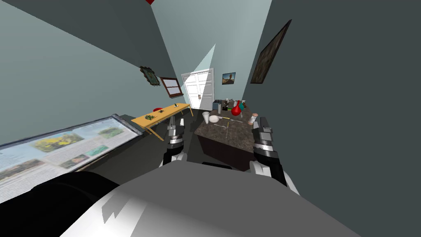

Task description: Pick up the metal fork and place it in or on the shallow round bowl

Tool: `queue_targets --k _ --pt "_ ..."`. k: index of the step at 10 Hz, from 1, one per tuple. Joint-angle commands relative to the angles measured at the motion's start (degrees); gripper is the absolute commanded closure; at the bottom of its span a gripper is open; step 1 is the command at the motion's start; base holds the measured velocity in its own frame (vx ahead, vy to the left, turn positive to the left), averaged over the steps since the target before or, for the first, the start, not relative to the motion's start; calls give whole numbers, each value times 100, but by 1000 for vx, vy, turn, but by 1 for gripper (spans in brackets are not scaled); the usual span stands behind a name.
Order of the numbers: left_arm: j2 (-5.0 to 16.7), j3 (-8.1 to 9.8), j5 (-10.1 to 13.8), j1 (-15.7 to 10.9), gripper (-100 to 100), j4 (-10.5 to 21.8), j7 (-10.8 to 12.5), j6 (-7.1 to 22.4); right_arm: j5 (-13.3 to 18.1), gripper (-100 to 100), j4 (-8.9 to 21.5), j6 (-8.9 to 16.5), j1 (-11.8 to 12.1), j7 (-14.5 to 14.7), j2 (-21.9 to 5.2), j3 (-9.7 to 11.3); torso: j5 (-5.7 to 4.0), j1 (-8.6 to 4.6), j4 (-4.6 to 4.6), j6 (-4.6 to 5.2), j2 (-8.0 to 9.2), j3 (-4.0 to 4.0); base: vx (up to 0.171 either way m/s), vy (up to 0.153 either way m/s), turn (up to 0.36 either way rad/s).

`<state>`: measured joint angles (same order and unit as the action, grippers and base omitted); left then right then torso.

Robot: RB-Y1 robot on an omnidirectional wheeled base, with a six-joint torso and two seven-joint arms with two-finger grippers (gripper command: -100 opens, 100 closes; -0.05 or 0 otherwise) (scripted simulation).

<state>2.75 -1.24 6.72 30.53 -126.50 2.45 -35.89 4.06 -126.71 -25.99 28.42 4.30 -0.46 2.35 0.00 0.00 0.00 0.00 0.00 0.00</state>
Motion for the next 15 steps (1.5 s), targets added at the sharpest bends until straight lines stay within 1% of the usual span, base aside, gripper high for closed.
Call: queue_targets --k 1,3,6,7,9,10,11,12,13,14,15 --pt "0 0 0 0 0 0 0 0 43 -100 57 12 -4 29 -171 2 0 0 0 0 0 0 -9 9 59" --pt "0 0 0 0 0 0 0 0 143 -100 189 42 -18 95 -483 -5 1 4 1 -1 6 3 -22 22 75" --pt "0 -1 0 -1 0 0 0 0 373 -100 522 115 -75 247 -1032 -52 3 16 2 -1 11 7 -34 49 119" --pt "-1 -1 0 -1 0 0 0 0 373 -100 522 115 -75 247 -1098 -52 4 18 3 -2 15 8 -32 36 39" --pt "0 0 0 -1 0 0 0 0 567 -100 819 171 -126 375 -1508 -96 3 12 3 -1 12 7 -30 46 137" --pt "0 -1 0 -1 0 0 0 0 567 -100 819 171 -126 375 -1577 -96 3 16 3 -2 12 7 -21 38 60" --pt "0 0 0 0 0 0 0 0 674 -100 986 200 -151 445 -1807 -114 3 12 2 1 10 6 -18 45 92" --pt "0 0 0 0 0 0 0 0 786 -100 1167 227 -175 519 -1976 -127 3 13 2 -1 8 5 -18 73 189" --pt "-1 -1 0 -1 0 0 0 0 786 -100 1167 227 -175 519 -2097 -127 5 22 2 -2 6 3 -16 64 71" --pt "0 0 0 0 0 0 0 0 903 -100 1361 253 -197 595 -2310 -136 5 21 2 1 6 4 -20 64 119" --pt "0 -1 0 0 0 0 0 0 903 -100 1361 253 -197 595 -2371 -136 5 20 2 -1 8 4 -15 44 63"
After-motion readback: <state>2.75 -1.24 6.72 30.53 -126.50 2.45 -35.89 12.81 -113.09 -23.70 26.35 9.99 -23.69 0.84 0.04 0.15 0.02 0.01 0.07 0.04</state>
